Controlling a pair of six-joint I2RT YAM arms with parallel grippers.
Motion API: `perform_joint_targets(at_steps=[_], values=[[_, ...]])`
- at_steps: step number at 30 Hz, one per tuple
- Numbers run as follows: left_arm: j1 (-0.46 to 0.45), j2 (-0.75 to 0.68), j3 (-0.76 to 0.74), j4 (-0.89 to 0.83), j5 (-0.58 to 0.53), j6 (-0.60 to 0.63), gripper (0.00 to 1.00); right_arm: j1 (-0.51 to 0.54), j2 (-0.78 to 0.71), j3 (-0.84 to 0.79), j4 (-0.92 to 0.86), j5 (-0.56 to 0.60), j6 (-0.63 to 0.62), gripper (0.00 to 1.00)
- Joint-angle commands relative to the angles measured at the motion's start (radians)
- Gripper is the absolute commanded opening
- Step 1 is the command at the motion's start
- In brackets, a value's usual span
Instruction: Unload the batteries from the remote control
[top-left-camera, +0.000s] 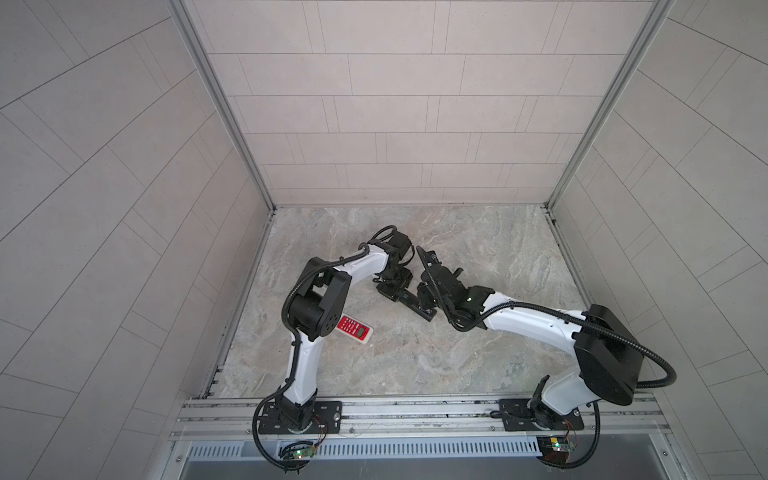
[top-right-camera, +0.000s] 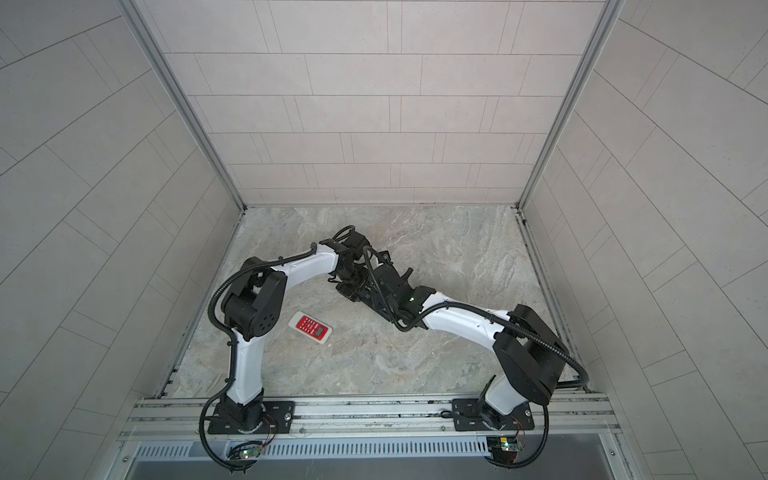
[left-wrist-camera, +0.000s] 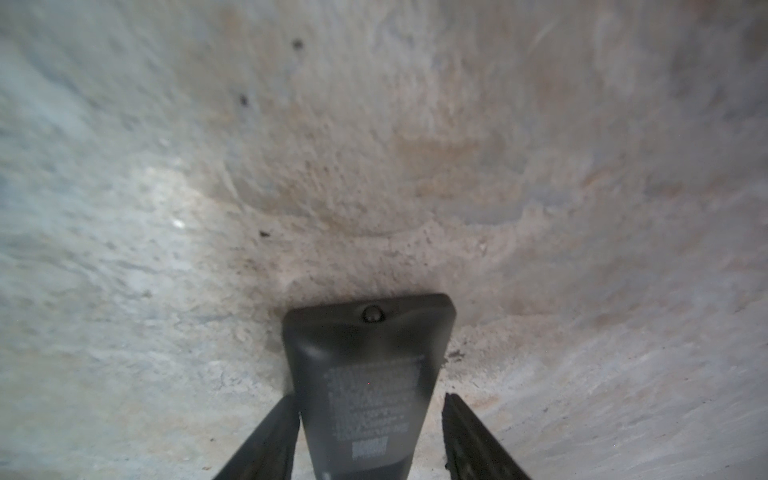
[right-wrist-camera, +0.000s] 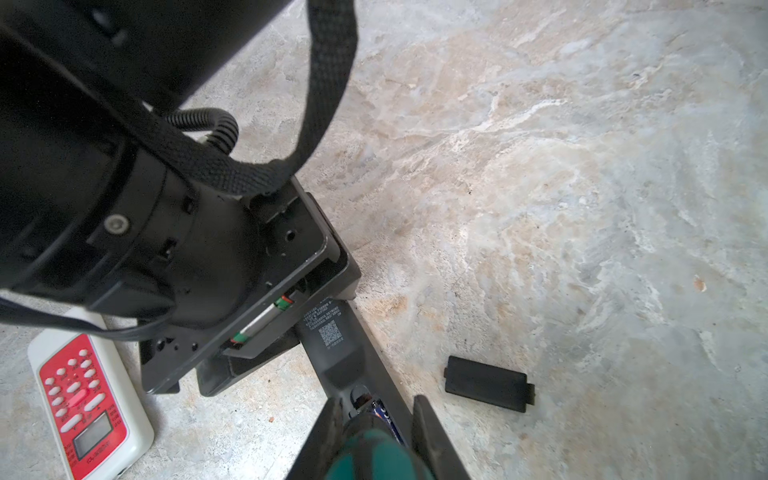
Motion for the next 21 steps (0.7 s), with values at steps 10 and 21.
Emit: perform_joint_targets(at_steps=[10, 21], values=[[0.002, 0.012, -0.015, -0.017, -0.009, -0.013, 0.59, 0.008, 0.036, 0.052, -0.074, 0.004, 0.031, 0.00], [0.003, 0.008, -0.014, -0.021, -0.018, -0.020, 0.59, 0.008, 0.021, 0.090, -0.173, 0.034, 0.020, 0.00]])
